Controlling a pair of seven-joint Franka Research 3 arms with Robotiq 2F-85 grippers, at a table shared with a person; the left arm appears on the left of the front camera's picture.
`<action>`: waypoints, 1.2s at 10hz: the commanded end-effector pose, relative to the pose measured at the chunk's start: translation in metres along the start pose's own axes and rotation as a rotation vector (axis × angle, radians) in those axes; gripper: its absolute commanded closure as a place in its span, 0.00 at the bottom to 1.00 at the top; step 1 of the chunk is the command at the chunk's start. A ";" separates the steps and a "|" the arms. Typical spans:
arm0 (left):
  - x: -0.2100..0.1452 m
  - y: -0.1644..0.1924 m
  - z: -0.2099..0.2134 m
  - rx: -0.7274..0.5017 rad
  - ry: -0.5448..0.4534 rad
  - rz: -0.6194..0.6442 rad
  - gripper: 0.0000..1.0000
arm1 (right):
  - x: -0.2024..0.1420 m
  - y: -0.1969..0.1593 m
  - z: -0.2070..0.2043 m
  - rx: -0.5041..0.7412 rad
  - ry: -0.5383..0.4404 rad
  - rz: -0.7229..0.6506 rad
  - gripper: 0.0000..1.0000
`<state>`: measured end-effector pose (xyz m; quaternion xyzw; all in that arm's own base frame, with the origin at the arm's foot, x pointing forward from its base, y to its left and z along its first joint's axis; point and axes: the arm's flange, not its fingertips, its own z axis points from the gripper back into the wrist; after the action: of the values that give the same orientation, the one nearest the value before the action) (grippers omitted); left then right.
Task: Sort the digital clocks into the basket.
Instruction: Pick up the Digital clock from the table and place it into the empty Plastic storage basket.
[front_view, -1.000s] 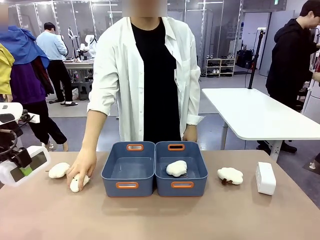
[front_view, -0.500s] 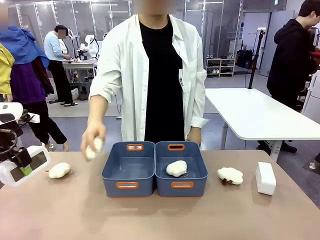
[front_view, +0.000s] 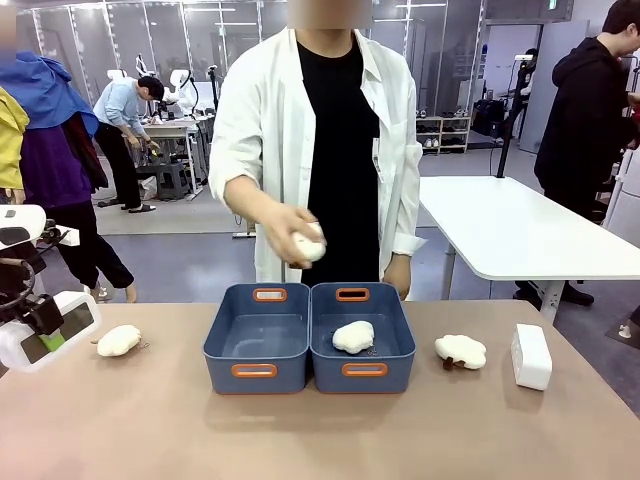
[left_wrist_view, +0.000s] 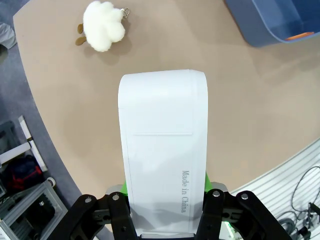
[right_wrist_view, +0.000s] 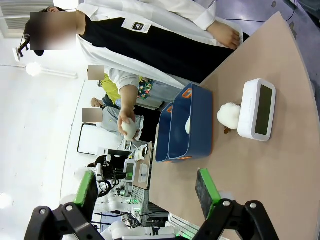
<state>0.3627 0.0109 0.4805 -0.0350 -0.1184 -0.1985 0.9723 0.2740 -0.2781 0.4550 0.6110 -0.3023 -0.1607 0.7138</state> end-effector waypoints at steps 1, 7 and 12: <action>0.003 0.002 0.005 0.014 -0.003 0.002 0.64 | -0.003 0.003 0.003 -0.001 0.012 0.008 0.00; 0.000 0.000 0.000 0.000 0.000 0.000 0.49 | -0.003 0.003 0.003 -0.001 0.012 0.008 0.00; 0.015 -0.014 0.008 0.046 0.055 -0.111 0.49 | -0.003 0.003 0.003 -0.001 0.012 0.008 0.00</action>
<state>0.3671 -0.0104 0.4841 -0.0064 -0.1075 -0.2366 0.9656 0.2740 -0.2781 0.4550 0.6110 -0.3022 -0.1606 0.7138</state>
